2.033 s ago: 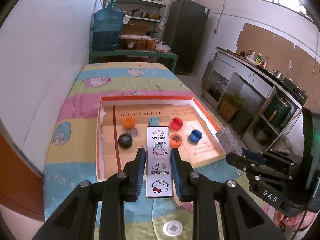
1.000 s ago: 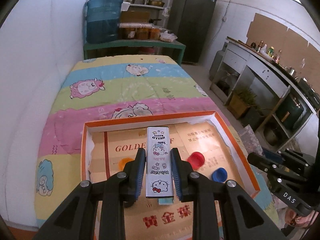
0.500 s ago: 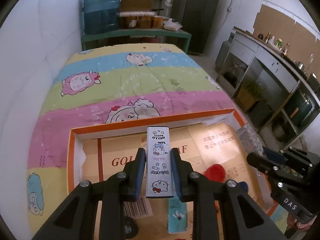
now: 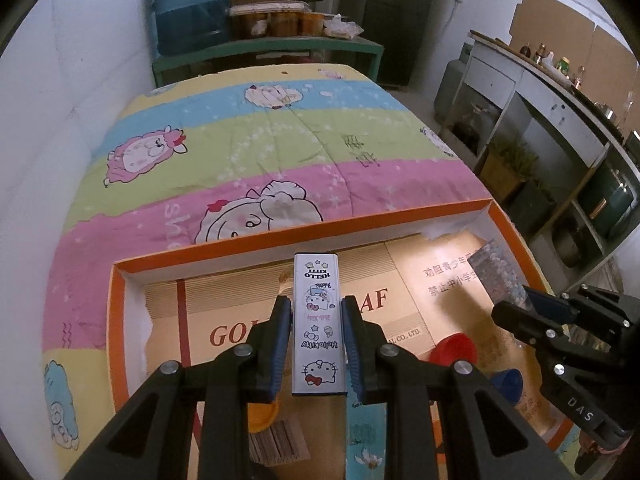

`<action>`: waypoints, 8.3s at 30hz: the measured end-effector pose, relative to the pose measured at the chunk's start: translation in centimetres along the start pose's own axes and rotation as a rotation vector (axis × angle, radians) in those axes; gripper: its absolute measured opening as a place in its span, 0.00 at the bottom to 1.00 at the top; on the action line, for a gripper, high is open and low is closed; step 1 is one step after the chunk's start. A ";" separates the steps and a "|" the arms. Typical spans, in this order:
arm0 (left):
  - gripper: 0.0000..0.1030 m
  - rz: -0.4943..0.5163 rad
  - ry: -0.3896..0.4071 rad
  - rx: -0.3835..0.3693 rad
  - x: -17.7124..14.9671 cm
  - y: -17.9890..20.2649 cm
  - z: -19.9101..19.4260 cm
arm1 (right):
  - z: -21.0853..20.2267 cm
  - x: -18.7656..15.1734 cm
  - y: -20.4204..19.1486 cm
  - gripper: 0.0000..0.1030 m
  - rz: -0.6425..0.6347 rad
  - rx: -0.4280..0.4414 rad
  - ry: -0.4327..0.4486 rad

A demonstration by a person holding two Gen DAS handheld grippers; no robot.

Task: Organize rigid objects
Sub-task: 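Lower the Hello Kitty box into the lid with the left tool while the right tool lowers the gold-and-floral box, then open the left tool on the Hello Kitty box while the right tool releases the gold-and-floral box, then move both tools back out of the lid toward the white tin and gold box on the quilt, then grasp the white QR-code tin with the left tool while the right tool grasps the small gold box, then carry the white tin with the left tool while the right tool carries the gold box into the lid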

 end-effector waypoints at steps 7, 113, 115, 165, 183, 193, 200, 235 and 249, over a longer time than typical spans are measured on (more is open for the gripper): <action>0.26 -0.005 -0.025 -0.002 -0.2 -0.3 1.0 | 0.6 -0.1 -0.1 0.19 -0.005 0.003 -0.015; 0.60 -0.033 0.292 0.037 -14.3 4.0 -20.1 | -16.9 -9.9 -6.1 0.63 -0.016 0.005 0.105; 0.60 -0.034 0.292 0.036 -14.9 4.1 -20.3 | -17.0 -10.3 -6.4 0.63 -0.020 0.009 0.103; 0.51 0.037 0.109 0.030 -25.3 7.0 -12.4 | -15.3 -15.0 -8.3 0.63 -0.007 0.047 0.034; 0.30 -0.051 0.186 0.043 -24.9 3.3 -15.5 | -11.5 -13.5 -13.8 0.37 -0.110 0.125 -0.005; 0.30 -0.081 0.200 0.032 -23.7 1.7 -15.9 | -10.2 -13.2 -14.7 0.18 -0.149 0.050 0.003; 0.30 -0.090 0.212 0.007 -22.6 1.3 -16.2 | -11.9 -12.9 -13.5 0.18 -0.093 0.080 0.035; 0.30 -0.056 0.259 -0.033 -11.3 1.9 -13.9 | -11.8 -6.8 -5.1 0.18 0.100 0.068 0.096; 0.30 -0.058 0.194 -0.032 -9.9 1.1 -9.4 | -7.8 -5.8 -4.5 0.18 0.122 0.093 0.047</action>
Point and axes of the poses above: each gripper's, at about its wrist camera, not at the fingertips, and z roughly the way its jaws point, y to its right, x to its top, the point moved 5 cm from there along z, roughly the way its jaws point, and after that the axes turned 12 degrees about -x, right-handed, at the moved point
